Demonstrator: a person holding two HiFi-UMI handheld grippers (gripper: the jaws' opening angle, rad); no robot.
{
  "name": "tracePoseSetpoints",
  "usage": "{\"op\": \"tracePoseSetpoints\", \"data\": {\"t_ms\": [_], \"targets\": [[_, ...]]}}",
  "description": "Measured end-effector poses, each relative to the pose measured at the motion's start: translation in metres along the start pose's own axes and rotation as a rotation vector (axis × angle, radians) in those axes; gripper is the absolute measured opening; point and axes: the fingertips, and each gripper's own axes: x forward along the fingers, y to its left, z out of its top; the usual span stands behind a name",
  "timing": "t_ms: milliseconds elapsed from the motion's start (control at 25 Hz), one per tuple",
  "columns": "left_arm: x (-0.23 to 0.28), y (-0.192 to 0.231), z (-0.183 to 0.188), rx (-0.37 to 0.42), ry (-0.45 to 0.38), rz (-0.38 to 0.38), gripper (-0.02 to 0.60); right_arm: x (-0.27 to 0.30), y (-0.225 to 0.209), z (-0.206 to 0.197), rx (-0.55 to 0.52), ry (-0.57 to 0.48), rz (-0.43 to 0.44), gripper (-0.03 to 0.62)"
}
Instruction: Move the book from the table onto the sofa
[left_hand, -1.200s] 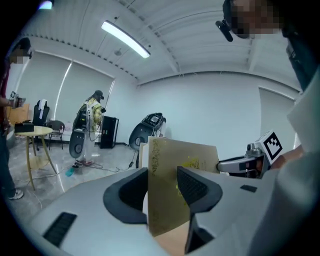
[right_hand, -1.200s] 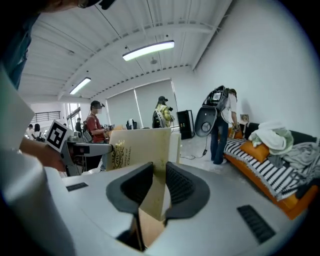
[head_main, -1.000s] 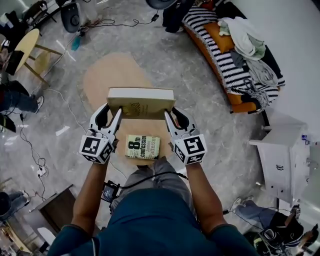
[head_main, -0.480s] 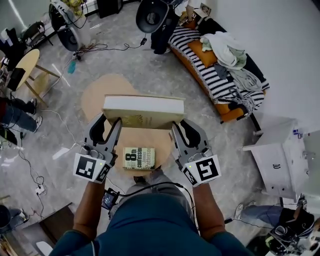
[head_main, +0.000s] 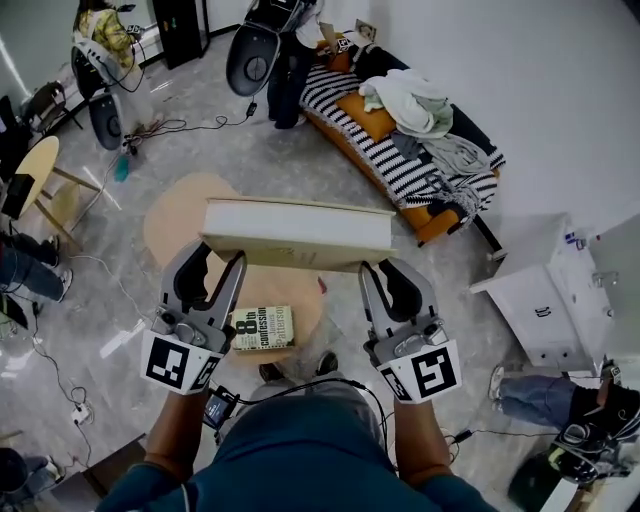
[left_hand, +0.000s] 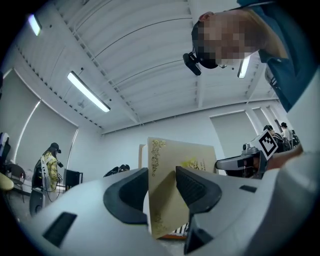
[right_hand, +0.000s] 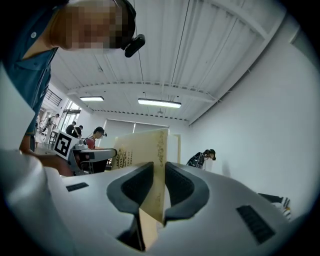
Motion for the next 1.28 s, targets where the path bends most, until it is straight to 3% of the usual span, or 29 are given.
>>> {"op": "tracePoseSetpoints", "data": {"t_ms": [360, 720, 960, 1280], "targets": [[0.039, -0.09, 0.02, -0.005, -0.036, -0.114, 0.166, -0.088, -0.052, 0.029, -0.036, -0.031, -0.106, 0.08], [0.08, -0.248, 0.018, 0.004, -0.052, -0.221, 0.166, -0.233, -0.132, 0.027, -0.053, -0.046, -0.22, 0.078], [0.081, -0.274, 0.041, -0.026, -0.061, -0.271, 0.166, -0.263, -0.134, 0.059, -0.082, -0.032, -0.271, 0.078], [0.104, -0.341, 0.043, -0.02, -0.044, -0.349, 0.166, -0.325, -0.168, 0.058, -0.055, -0.025, -0.339, 0.078]]}}
